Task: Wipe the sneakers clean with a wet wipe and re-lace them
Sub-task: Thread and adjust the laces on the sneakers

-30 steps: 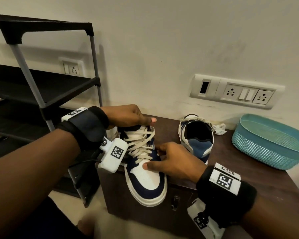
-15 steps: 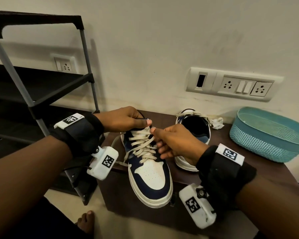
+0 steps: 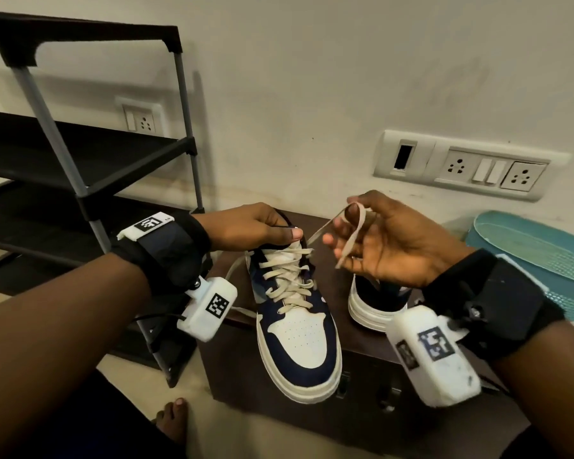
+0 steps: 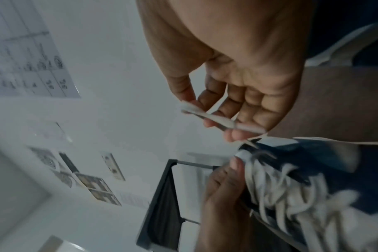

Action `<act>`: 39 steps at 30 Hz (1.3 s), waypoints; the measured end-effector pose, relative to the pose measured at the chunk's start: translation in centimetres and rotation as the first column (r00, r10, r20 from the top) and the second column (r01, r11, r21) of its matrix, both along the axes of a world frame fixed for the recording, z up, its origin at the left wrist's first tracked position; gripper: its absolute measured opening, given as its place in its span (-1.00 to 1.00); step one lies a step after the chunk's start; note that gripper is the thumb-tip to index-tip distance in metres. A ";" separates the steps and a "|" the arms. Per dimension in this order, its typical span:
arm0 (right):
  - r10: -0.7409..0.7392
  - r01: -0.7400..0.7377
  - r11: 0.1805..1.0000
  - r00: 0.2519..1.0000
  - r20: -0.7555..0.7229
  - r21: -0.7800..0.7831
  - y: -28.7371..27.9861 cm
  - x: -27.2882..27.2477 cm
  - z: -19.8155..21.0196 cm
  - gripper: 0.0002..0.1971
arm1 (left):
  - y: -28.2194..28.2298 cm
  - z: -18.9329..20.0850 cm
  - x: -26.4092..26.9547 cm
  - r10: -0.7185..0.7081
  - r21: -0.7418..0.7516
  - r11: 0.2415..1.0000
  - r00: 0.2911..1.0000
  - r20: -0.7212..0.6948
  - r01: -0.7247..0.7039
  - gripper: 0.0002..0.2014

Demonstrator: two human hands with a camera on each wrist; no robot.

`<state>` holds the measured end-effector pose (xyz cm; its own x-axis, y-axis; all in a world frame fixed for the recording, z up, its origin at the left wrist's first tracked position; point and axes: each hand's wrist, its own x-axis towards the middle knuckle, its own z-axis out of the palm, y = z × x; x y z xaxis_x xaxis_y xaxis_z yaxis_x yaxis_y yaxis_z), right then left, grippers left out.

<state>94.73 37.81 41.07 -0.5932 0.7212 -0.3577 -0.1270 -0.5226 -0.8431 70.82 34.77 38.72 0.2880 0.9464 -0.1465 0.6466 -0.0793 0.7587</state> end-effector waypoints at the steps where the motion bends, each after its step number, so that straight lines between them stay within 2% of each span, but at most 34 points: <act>1: -0.008 0.007 1.000 0.996 -0.085 -0.005 0.2 0.5 0.5 -0.78 | 0.0 0.0 0.0 -0.008 0.000 1.000 1.000 -0.006 0.008 -0.57; 3: -0.071 0.080 0.997 0.963 -0.261 0.024 0.5 1.3 1.5 -0.80 | 0.0 -0.1 -0.1 -0.016 0.002 1.000 1.000 -0.009 0.016 -0.55; 5: -0.170 0.210 0.976 0.893 -0.417 0.053 1.2 1.7 2.0 -0.62 | 0.0 -0.1 0.0 -0.008 0.013 1.000 1.000 -0.004 0.008 -0.56; 6: -0.218 0.284 0.954 0.877 -0.429 0.095 1.5 1.8 2.0 -0.58 | 0.0 0.0 0.0 -0.005 0.021 1.000 1.000 0.002 0.005 -0.56; 7: -0.257 0.345 0.920 0.889 -0.379 0.186 1.5 1.6 1.8 -0.60 | 0.0 0.1 0.0 0.000 0.024 1.000 1.000 0.002 0.000 -0.56; 8: -0.286 0.366 0.871 0.920 -0.269 0.327 1.4 1.4 1.4 -0.67 | 0.0 0.2 0.0 0.004 0.027 1.000 1.000 -0.005 -0.003 -0.55; 9: -0.307 0.325 0.807 0.944 -0.121 0.494 1.0 1.0 1.0 -0.78 | 0.0 0.2 -0.1 0.009 0.032 0.999 1.000 -0.012 -0.008 -0.53; 11: -0.309 0.044 0.636 0.929 0.202 0.770 -0.2 0.4 0.1 -0.92 | 0.0 0.3 -0.4 0.030 0.049 0.998 1.000 -0.002 -0.030 -0.45; 13: -0.252 -0.283 0.486 0.860 0.443 0.827 -1.3 -0.1 -0.9 -0.92 | 0.0 0.6 -0.8 0.061 0.084 0.994 0.998 0.023 -0.063 -0.42; 15: -0.242 -0.405 0.419 0.813 0.530 0.813 -1.9 -0.4 -1.7 -0.93 | 0.0 0.9 -1.1 0.093 0.119 0.988 0.994 0.052 -0.098 -0.39; 20: -0.236 -0.361 0.476 0.826 0.512 0.802 -1.6 -0.5 -2.4 -0.93 | -0.1 1.7 -1.4 0.138 0.215 0.962 0.980 0.143 -0.167 -0.48; 23: -0.190 -0.350 0.499 0.848 0.494 0.793 -1.6 -0.6 -2.9 -0.80 | -0.1 1.4 -1.3 0.109 0.217 0.966 0.984 0.140 -0.138 -0.40; 25: -0.189 -0.394 0.471 0.829 0.527 0.789 -1.7 -1.0 -3.3 -0.77 | 0.0 1.0 -1.1 0.091 0.197 0.974 0.991 0.101 -0.109 -0.35; 28: -0.237 -0.468 0.397 0.779 0.581 0.790 -1.7 -1.4 -3.8 -0.88 | 0.2 0.4 -0.6 0.054 0.159 0.985 0.998 0.037 -0.059 -0.37; 30: -0.249 -0.500 0.377 0.756 0.605 0.780 -1.6 -1.5 -3.9 -0.89 | 0.4 -0.1 -0.4 0.046 0.129 0.990 0.999 0.025 -0.049 -0.40; 34: -0.289 -0.434 0.401 0.776 0.561 0.807 -1.0 -1.5 -4.1 -0.90 | 0.8 -0.6 -0.3 0.048 0.097 0.994 0.999 0.023 -0.050 -0.40; 36: -0.304 -0.433 0.380 0.776 0.552 0.817 -0.9 -1.7 -4.3 -0.96 | 1.0 -0.8 -0.4 0.043 0.094 0.994 0.998 0.041 -0.047 -0.41; 39: -0.328 -0.425 0.361 0.775 0.540 0.830 -0.6 -2.0 -4.8 -0.89 | 1.1 -1.0 -0.4 0.030 0.078 0.996 0.996 0.080 -0.036 -0.34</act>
<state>92.73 37.19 36.32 -0.5996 0.7671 0.2281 0.5176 0.5891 -0.6206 70.43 35.82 37.74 0.2637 0.9634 -0.0487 0.5884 -0.1206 0.7995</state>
